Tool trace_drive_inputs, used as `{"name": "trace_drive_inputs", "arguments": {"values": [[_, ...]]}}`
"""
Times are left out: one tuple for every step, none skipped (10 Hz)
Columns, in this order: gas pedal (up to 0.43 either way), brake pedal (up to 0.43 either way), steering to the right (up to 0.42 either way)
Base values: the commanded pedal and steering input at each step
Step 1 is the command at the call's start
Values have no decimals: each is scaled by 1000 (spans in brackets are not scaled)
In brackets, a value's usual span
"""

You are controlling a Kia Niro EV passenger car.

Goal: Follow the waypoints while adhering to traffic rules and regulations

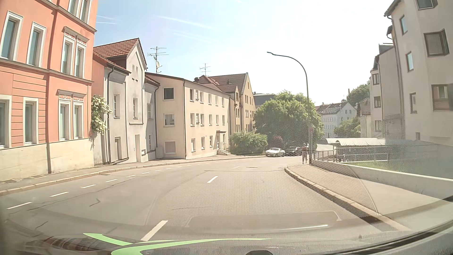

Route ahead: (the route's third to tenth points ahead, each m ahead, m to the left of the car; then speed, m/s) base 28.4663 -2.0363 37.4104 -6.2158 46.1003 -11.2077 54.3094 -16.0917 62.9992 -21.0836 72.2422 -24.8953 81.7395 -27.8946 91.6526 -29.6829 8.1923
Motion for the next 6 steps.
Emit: {"name": "trace_drive_inputs", "arguments": {"values": [[0,152,3],[0,152,3],[0,159,3],[0,146,3],[0,134,5],[0,134,9]]}}
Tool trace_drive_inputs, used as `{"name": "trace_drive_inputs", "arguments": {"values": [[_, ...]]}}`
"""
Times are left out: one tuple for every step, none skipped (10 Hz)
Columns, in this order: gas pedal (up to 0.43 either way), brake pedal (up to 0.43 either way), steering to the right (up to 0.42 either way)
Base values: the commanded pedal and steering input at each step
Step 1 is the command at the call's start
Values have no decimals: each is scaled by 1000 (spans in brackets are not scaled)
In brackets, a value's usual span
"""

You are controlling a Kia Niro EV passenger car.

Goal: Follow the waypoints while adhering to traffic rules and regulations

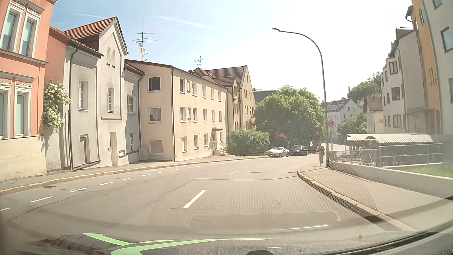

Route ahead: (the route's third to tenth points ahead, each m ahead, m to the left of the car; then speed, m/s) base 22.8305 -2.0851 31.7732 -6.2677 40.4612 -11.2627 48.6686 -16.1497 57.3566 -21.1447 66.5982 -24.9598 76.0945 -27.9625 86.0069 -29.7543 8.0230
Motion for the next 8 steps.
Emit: {"name": "trace_drive_inputs", "arguments": {"values": [[0,134,16],[0,134,23],[0,140,29],[0,146,31],[0,146,35],[0,122,38],[0,128,42],[0,140,46]]}}
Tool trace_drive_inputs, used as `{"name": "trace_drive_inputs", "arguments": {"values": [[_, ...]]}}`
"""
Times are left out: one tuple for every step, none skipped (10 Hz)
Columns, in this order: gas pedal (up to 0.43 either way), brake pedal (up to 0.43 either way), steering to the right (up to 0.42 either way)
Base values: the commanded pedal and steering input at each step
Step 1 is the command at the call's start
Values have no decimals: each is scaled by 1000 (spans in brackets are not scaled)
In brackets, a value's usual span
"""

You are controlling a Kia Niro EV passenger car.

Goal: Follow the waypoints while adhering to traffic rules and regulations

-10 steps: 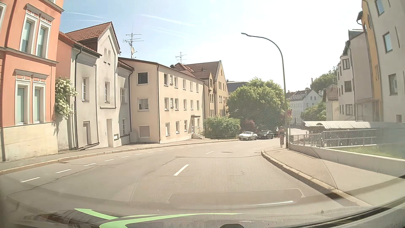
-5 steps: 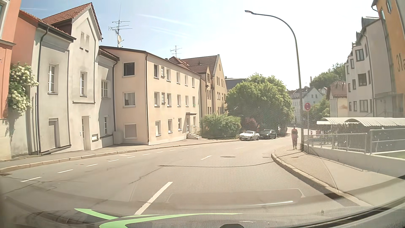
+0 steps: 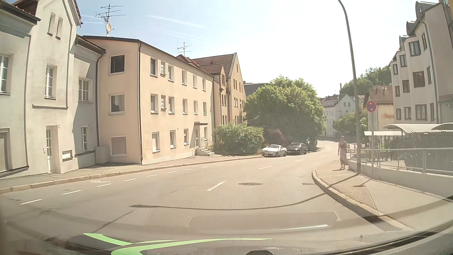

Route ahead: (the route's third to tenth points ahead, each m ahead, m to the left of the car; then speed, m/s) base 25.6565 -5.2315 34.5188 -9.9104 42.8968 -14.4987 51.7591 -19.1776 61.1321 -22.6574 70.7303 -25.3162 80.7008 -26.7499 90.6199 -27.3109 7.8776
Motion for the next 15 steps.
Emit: {"name": "trace_drive_inputs", "arguments": {"values": [[0,140,51],[0,140,56],[0,140,61],[0,134,67],[0,122,71],[0,122,77],[0,128,80],[0,165,83],[0,165,89],[0,171,91],[0,171,91],[0,171,92],[0,171,94],[0,171,93],[0,171,92]]}}
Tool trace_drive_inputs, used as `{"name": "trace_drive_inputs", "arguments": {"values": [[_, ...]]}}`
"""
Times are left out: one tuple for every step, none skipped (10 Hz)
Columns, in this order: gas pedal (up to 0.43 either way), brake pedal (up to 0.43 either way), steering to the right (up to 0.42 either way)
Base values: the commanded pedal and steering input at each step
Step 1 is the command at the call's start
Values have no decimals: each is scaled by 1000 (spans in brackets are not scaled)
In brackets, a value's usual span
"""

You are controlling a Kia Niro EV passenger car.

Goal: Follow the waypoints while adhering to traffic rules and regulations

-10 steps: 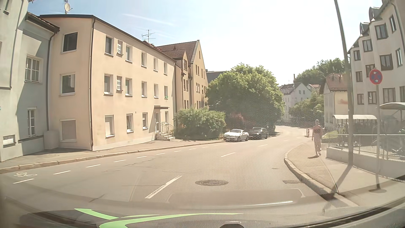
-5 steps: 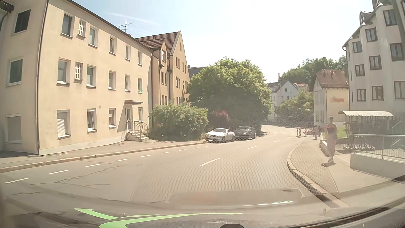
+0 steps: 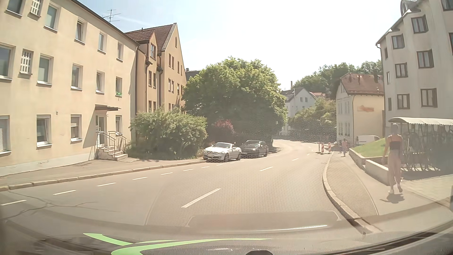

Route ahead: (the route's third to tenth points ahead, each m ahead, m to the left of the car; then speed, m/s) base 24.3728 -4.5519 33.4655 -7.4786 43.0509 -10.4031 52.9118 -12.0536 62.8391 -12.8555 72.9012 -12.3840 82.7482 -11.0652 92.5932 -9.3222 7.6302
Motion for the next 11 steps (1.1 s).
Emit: {"name": "trace_drive_inputs", "arguments": {"values": [[0,171,95],[0,171,94],[0,171,94],[0,171,94],[0,159,94],[0,159,94],[0,159,94],[0,165,93],[0,159,92],[0,159,91],[0,159,88]]}}
